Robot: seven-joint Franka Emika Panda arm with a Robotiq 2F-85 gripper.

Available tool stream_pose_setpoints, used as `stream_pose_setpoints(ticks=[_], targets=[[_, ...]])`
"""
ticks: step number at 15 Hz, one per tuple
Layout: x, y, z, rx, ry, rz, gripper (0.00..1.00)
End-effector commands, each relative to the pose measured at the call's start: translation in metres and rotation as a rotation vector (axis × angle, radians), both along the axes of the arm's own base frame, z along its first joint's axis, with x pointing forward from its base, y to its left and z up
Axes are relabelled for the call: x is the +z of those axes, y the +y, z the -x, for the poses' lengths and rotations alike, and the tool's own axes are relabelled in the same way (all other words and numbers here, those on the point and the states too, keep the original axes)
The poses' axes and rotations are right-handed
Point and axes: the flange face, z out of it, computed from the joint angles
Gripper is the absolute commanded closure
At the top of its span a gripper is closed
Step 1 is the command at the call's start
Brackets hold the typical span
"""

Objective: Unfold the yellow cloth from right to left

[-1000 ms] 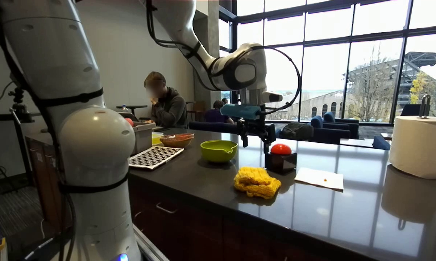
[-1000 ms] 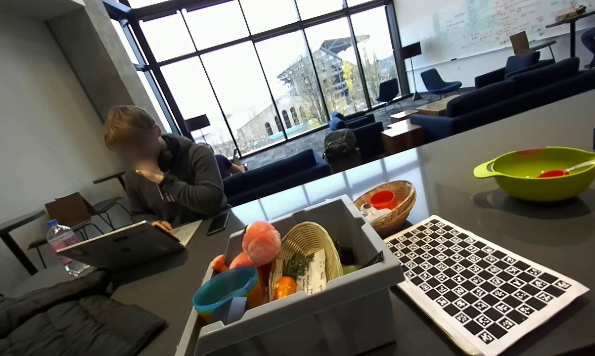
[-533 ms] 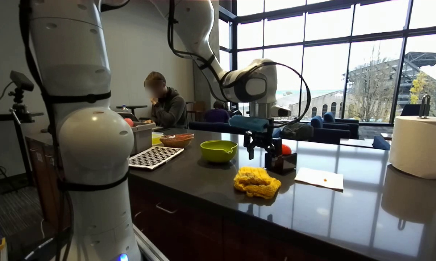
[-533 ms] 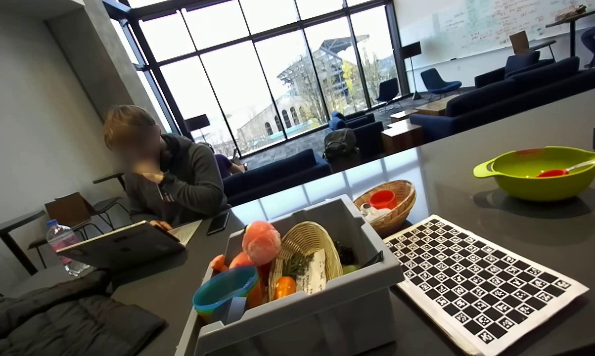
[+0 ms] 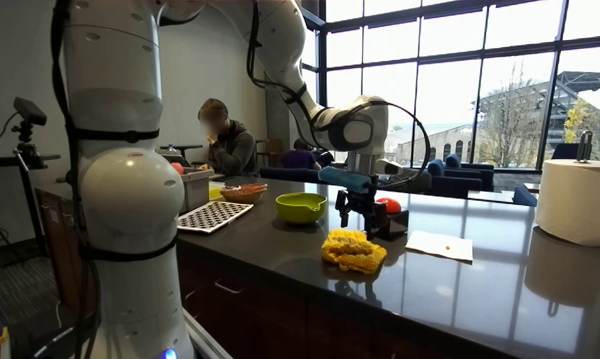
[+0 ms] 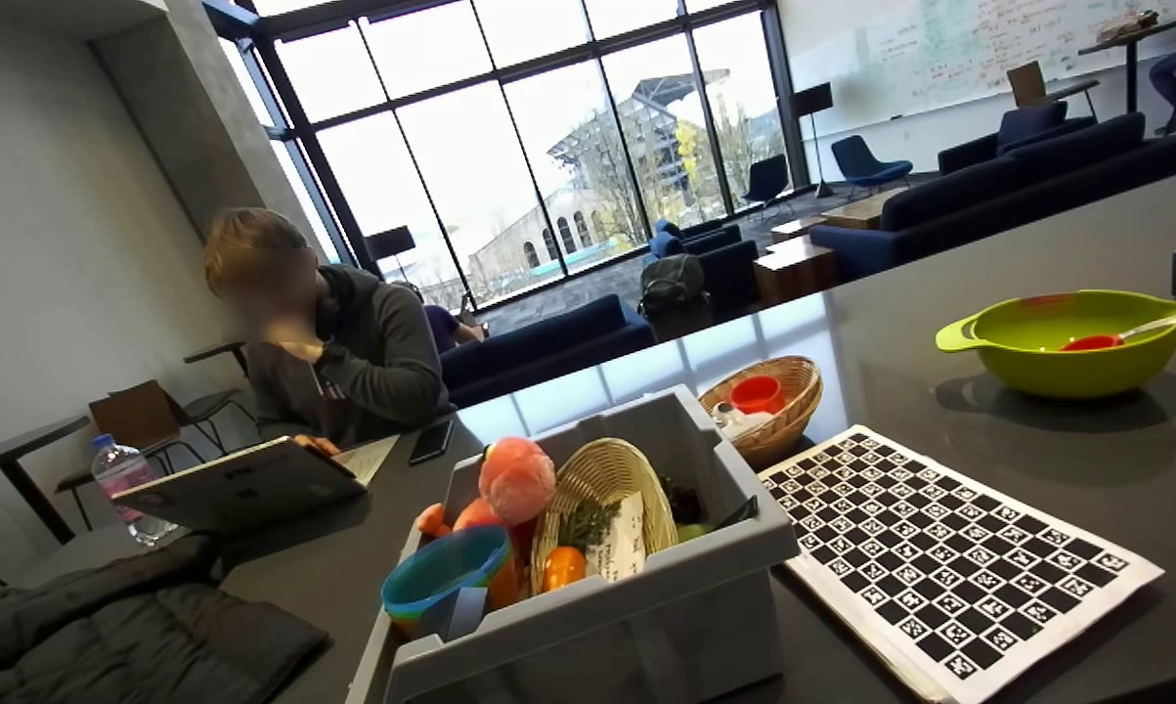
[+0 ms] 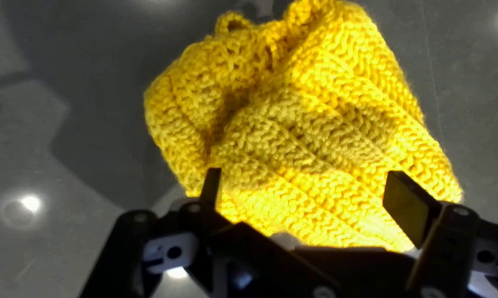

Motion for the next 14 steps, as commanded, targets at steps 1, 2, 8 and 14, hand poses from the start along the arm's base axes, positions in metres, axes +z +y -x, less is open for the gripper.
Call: stream_pose_setpoints(ticks=[1, 2, 8, 14], targets=[[-0.030, -0.007, 0.012, 0.001, 0.034, -0.031, 0.00], [-0.038, -0.008, 0.017, 0.002, 0.049, -0.036, 0.00], [-0.062, -0.015, 0.030, -0.007, 0.105, -0.046, 0.00], [-0.043, -0.013, 0.026, 0.000, 0.072, -0.026, 0.00]])
